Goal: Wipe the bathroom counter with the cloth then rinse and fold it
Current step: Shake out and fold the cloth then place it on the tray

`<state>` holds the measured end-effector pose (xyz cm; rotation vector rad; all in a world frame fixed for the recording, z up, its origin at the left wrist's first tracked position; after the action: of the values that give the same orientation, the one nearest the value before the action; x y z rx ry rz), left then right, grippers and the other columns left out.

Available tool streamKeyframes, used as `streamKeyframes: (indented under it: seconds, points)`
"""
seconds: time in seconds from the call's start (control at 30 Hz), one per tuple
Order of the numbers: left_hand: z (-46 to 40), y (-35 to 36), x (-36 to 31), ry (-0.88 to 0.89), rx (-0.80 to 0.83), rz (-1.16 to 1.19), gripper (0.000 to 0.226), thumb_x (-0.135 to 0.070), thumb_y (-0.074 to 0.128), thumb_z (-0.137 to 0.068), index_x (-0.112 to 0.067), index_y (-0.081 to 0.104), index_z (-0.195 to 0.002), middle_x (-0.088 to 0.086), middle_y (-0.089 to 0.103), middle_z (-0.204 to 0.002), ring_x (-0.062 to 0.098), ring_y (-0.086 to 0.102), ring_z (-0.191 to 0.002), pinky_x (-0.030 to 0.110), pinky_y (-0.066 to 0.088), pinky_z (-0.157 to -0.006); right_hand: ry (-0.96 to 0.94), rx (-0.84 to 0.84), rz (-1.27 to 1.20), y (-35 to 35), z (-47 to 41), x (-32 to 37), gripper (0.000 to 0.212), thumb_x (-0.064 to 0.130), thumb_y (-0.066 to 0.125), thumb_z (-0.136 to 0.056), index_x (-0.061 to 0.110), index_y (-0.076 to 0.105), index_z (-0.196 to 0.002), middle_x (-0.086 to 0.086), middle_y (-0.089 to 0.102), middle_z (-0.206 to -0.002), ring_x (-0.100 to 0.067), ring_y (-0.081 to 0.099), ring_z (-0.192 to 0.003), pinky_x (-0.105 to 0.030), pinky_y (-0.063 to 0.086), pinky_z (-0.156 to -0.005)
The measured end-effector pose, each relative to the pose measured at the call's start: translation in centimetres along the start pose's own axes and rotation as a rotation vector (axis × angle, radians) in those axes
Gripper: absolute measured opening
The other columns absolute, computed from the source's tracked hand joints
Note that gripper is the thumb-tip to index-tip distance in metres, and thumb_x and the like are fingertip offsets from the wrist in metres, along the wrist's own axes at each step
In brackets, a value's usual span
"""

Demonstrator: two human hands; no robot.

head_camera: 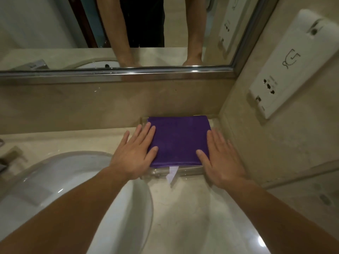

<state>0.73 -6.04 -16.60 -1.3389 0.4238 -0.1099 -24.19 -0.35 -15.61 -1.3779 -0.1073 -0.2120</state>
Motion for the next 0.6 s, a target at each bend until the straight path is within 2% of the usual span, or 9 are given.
streamKeyframes:
  seconds: [0.1, 0.17, 0.23, 0.3, 0.43, 0.6]
  points:
    - [-0.1, -1.5, 1.1, -0.085, -0.055, 0.023, 0.08, -0.058, -0.001, -0.087, -0.024, -0.006, -0.159, -0.007, -0.012, -0.167, 0.01, -0.013, -0.153, 0.039, -0.005, -0.125, -0.006, -0.081, -0.068, -1.3, -1.6, 0.9, 0.077, 0.06, 0.005, -0.1, 0.013, -0.003, -0.16, -0.002, -0.008, -0.169, -0.014, -0.007, -0.155, -0.036, 0.003, -0.127]
    - [-1.6, -2.3, -1.2, -0.019, -0.119, 0.029, 0.074, -0.052, 0.009, -0.093, -0.022, -0.002, -0.16, -0.006, -0.006, -0.168, 0.012, -0.009, -0.154, 0.037, -0.004, -0.125, -0.09, -0.124, -0.067, -1.9, -3.7, 2.5, 0.074, 0.057, 0.01, -0.101, 0.014, 0.005, -0.161, -0.003, 0.0, -0.169, -0.017, -0.003, -0.155, -0.038, 0.003, -0.126]
    - [-3.6, -2.3, -4.5, 0.054, -0.127, 0.045, 0.065, -0.042, 0.02, -0.102, -0.021, 0.003, -0.16, -0.005, -0.002, -0.168, 0.015, -0.006, -0.155, 0.038, -0.002, -0.125, -0.159, -0.124, -0.031, -2.0, -5.6, 4.2, 0.064, 0.05, 0.019, -0.104, 0.02, 0.011, -0.161, -0.002, 0.004, -0.169, -0.02, 0.0, -0.156, -0.041, 0.003, -0.125]
    - [-5.1, -1.5, -6.5, 0.047, -0.088, 0.038, 0.06, -0.038, 0.022, -0.104, -0.025, 0.006, -0.161, -0.005, -0.001, -0.169, 0.018, -0.005, -0.155, 0.041, -0.003, -0.125, -0.154, -0.111, 0.005, -1.3, -6.4, 4.8, 0.057, 0.046, 0.021, -0.106, 0.031, 0.012, -0.16, 0.001, 0.004, -0.169, -0.02, -0.001, -0.156, -0.045, 0.004, -0.124]
    - [-5.6, 0.1, -6.7, -0.002, -0.078, -0.038, 0.061, -0.047, 0.019, -0.103, -0.03, 0.004, -0.16, -0.006, -0.001, -0.169, 0.02, -0.007, -0.155, 0.044, -0.006, -0.125, -0.03, -0.076, -0.004, 0.2, -6.4, 3.7, 0.056, 0.049, 0.017, -0.105, 0.037, 0.008, -0.159, 0.007, -0.001, -0.169, -0.016, -0.004, -0.155, -0.051, 0.005, -0.124]
    - [-5.2, -0.3, -6.2, -0.01, -0.068, -0.022, 0.061, -0.052, 0.019, -0.102, -0.035, 0.004, -0.159, -0.007, -0.001, -0.169, 0.02, -0.009, -0.155, 0.046, -0.006, -0.124, -0.041, -0.072, -0.006, 0.0, -6.7, 3.4, 0.063, 0.055, 0.016, -0.103, 0.031, 0.004, -0.161, 0.008, -0.003, -0.169, -0.014, -0.005, -0.155, -0.049, 0.002, -0.125]
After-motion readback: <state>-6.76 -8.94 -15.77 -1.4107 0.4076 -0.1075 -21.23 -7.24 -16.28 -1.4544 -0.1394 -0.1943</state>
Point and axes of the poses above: each hand's wrist, its own z-axis away from the middle knuckle, its own y-axis out of the palm, x = y × z, the point moved 4 cm from there along -z, towards the middle knuckle
